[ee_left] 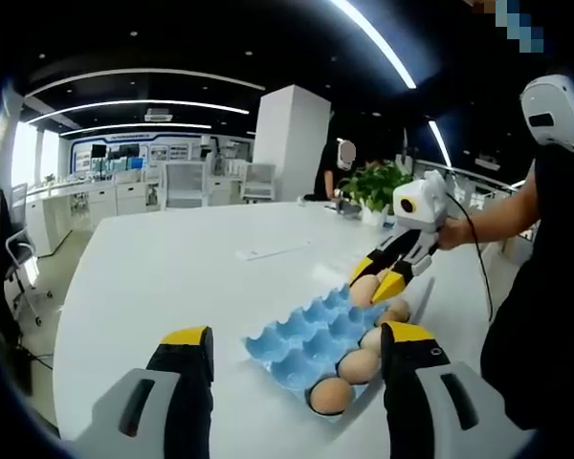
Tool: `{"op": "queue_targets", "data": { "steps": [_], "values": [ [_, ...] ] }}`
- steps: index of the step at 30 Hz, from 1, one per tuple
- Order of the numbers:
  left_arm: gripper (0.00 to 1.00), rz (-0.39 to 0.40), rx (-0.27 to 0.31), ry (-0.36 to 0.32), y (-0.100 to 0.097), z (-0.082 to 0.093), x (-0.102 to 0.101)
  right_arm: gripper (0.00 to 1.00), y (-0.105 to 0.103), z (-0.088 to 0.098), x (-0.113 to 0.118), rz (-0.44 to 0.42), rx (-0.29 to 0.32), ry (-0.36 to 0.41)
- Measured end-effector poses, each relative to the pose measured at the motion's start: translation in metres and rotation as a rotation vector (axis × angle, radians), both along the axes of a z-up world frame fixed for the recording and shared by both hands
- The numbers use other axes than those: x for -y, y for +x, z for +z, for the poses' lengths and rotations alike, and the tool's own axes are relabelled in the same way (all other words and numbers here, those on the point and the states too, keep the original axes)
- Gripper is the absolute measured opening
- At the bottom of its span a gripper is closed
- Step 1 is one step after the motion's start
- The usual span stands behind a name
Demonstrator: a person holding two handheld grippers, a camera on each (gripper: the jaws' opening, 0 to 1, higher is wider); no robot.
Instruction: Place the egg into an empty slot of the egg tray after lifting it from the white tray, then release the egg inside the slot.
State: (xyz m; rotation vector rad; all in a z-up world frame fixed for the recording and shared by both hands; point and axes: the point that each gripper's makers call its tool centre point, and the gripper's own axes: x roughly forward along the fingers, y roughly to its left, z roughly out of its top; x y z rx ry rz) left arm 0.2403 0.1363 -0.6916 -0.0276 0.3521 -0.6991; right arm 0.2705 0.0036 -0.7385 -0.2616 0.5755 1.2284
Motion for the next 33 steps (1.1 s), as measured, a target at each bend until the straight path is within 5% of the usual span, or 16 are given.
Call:
{"op": "queue_targets", "data": {
  "steps": [17, 33],
  "values": [
    [0.72, 0.015, -0.003, -0.012, -0.003, -0.003, -0.008, 0.25, -0.012, -0.008, -0.070, 0.103, -0.021, 0.026],
    [0.71, 0.023, -0.010, -0.010, -0.004, -0.007, -0.013, 0.25, -0.014, -0.025, -0.102, 0.158, -0.013, 0.005]
  ]
}}
